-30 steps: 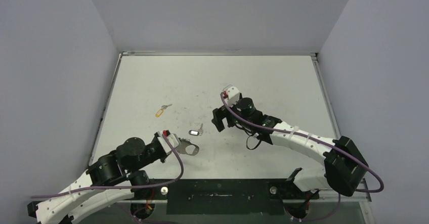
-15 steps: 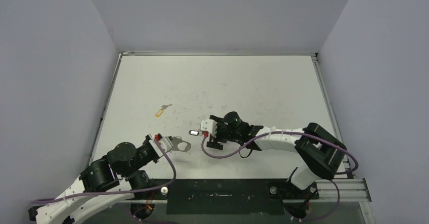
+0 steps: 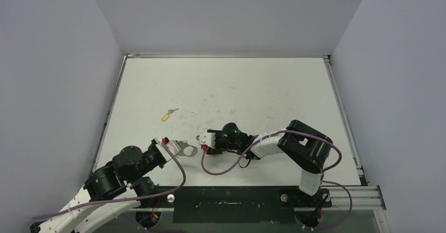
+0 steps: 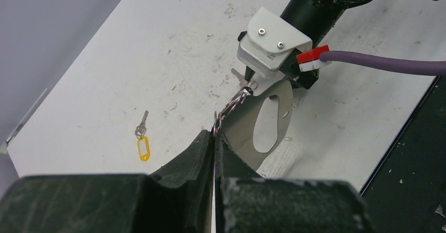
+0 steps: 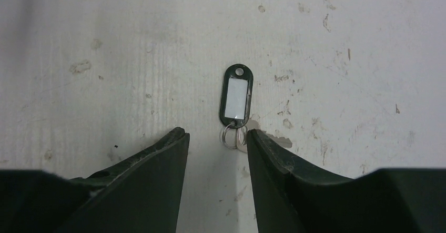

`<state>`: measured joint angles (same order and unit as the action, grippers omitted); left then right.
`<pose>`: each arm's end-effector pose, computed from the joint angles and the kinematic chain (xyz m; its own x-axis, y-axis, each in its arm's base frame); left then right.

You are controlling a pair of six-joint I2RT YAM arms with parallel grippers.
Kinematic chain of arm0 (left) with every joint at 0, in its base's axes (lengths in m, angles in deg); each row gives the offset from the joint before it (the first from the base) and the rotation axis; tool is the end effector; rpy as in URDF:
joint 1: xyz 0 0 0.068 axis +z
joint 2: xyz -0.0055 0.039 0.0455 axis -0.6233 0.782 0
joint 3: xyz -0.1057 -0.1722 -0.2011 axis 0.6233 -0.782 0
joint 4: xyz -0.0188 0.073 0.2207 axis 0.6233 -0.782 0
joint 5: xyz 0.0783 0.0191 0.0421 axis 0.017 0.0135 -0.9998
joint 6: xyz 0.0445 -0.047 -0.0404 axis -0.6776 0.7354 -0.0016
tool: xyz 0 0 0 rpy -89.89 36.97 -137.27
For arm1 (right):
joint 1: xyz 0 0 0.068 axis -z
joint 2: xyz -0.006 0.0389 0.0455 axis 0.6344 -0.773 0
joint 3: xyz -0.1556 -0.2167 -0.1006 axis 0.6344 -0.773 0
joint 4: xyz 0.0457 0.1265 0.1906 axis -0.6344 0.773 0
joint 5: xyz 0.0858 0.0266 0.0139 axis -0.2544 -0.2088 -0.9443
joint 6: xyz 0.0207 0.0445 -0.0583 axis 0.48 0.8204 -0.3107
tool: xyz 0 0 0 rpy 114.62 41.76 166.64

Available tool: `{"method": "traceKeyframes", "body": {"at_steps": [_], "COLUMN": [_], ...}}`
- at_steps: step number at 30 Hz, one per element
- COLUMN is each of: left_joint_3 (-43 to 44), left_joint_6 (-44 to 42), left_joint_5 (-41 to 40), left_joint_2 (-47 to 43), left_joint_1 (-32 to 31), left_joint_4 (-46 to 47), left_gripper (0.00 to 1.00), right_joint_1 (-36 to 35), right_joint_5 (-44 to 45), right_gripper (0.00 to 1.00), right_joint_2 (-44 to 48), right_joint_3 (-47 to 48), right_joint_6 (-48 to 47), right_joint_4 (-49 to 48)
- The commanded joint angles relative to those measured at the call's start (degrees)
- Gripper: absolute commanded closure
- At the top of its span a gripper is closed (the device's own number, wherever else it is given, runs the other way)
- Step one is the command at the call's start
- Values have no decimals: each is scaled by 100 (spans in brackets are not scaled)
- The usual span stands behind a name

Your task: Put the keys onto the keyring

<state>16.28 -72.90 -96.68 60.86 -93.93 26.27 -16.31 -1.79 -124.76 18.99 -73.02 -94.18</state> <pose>0.0442 -0.0426 0.2767 0.0677 0.4541 -0.8884 0.7229 0.5913 0.3574 0.1791 0.3035 0.1508 0.2899 -0.5025 -0.8145 -0.9443 -0.0119 -0.3287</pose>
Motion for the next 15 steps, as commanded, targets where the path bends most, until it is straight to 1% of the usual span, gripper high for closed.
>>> {"method": "traceKeyframes", "body": {"at_steps": [1,5,9,11,15], "left_joint_3": [-35,-127,-188,-180,-159], "left_joint_6": [-83,-71,-78,-83,-88], "left_joint_5": [416,783,1078,1273,1463], "left_joint_2": [-132,-194,-111,-8,166], "left_joint_1": [325,697,956,1045,1180], "left_joint_4": [292,469,645,669,696], "left_gripper": [100,100,100,100,100], "right_joint_1": [-63,-82,-76,-76,-83], "right_joint_5": [84,189,381,462,499], "right_gripper": [55,61,72,74,74], "right_joint_2": [-201,-251,-302,-317,-284], "right_joint_3": [308,440,634,708,694], "right_joint_6": [-83,-255,-375,-411,-434], "right_joint_4": [-638,-290,250,474,624]}}
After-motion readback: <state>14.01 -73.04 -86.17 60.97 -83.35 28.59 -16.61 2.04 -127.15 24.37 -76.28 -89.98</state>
